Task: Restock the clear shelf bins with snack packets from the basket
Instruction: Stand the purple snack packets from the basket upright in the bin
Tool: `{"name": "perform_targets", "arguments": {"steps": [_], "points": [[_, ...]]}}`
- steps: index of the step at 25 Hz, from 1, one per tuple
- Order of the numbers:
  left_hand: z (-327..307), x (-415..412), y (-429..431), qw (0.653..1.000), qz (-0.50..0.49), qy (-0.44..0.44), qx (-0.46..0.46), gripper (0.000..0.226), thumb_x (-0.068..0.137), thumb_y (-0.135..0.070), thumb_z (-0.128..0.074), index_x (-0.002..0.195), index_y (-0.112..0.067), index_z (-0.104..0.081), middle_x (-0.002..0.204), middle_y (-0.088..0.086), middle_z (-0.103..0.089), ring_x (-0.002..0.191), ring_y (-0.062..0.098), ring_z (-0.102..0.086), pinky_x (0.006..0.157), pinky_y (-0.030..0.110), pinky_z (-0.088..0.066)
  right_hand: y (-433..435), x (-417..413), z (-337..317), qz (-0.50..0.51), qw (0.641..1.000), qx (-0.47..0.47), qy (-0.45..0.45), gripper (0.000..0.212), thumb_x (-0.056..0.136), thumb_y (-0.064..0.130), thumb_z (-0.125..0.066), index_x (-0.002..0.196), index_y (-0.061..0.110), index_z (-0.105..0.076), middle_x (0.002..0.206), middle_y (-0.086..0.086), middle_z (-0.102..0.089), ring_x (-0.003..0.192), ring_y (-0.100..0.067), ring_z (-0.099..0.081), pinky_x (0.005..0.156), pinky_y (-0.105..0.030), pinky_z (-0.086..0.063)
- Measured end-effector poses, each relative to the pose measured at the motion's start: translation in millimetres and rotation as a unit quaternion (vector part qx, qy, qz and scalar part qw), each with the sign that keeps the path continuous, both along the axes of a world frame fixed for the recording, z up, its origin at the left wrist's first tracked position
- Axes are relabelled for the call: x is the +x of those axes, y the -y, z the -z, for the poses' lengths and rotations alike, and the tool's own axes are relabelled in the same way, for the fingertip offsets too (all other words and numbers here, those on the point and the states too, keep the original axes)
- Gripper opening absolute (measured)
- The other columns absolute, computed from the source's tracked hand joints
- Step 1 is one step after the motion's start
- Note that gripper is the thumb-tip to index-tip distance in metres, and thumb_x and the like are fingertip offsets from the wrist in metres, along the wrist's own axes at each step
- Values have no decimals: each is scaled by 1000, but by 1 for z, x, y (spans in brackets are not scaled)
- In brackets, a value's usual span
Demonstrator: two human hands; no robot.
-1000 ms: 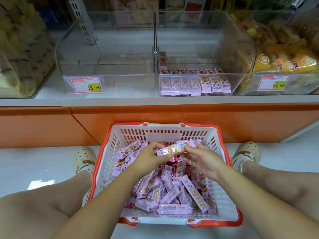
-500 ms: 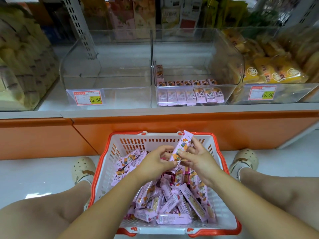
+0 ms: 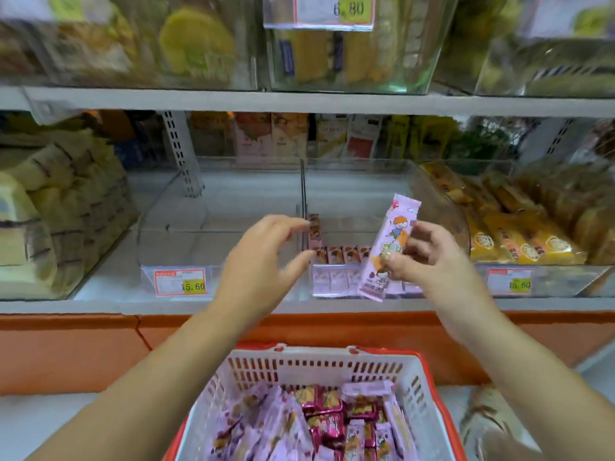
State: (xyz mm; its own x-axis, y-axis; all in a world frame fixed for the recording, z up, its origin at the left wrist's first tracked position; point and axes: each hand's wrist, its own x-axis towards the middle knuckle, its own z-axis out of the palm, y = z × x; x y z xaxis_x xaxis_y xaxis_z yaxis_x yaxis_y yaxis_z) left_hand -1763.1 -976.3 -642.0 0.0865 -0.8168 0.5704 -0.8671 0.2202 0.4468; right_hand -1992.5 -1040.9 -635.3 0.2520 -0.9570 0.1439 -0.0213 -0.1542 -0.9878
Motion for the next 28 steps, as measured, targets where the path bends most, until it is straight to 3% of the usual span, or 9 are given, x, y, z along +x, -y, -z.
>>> {"name": "perform_targets", "arguments": {"steps": [3, 5, 7, 12, 16, 20, 28], "points": [[-4, 31, 34, 995, 7, 72, 70, 69, 87, -50, -60, 147, -27, -33, 153, -9, -32, 138, 10, -31, 112, 21, -21, 60, 24, -28, 10, 996, -38, -75, 43, 79, 6, -76, 110, 32, -60, 100, -4, -70, 92, -21, -69, 75, -35, -56], [1, 41, 50, 986, 30, 116, 114, 77, 88, -60, -50, 152, -33, -16, 159, -16, -10, 144, 7, -18, 112, 19, -12, 103, 50, -27, 9, 993, 2, -119, 45, 80, 6, -74, 120, 20, -60, 99, -6, -71, 89, -22, -70, 74, -32, -57], [9, 46, 60, 981, 51, 126, 139, 78, 86, -69, -40, 151, -41, -6, 157, -24, 1, 144, 1, -12, 114, 21, -14, 140, 73, -19, 18, 982, 43, -183, 49, 80, 9, -76, 124, 15, -57, 101, -6, -71, 88, -22, -70, 77, -33, -58], [17, 53, 65, 981, 81, 80, 157, 74, 76, -83, -26, 141, -61, 5, 150, -38, 5, 141, -8, -9, 115, 25, -20, 200, 116, 24, -6, 943, 102, -316, 25, 75, 10, -80, 96, 5, -67, 100, -14, -71, 88, -26, -69, 80, -39, -59], [16, 49, 66, 979, 85, 77, 170, 74, 75, -84, -23, 138, -64, 9, 151, -38, 9, 142, -8, -6, 117, 28, -20, 215, 133, 52, -22, 920, 142, -364, 30, 77, 14, -79, 100, 0, -67, 99, -16, -72, 89, -28, -70, 86, -44, -57], [15, 51, 66, 977, 83, 61, 187, 75, 76, -82, -29, 140, -62, 5, 151, -39, 11, 141, -7, -8, 115, 29, -22, 210, 136, 55, -20, 918, 160, -363, 27, 80, 12, -77, 101, 0, -66, 97, -16, -72, 84, -26, -72, 80, -39, -59], [13, 47, 62, 977, 68, 59, 195, 75, 77, -83, -29, 142, -60, 2, 153, -34, 7, 143, -2, -10, 116, 32, -25, 193, 128, 48, -51, 898, 110, -422, 34, 80, 24, -77, 104, 3, -67, 102, -13, -72, 89, -23, -70, 86, -37, -57]]}}
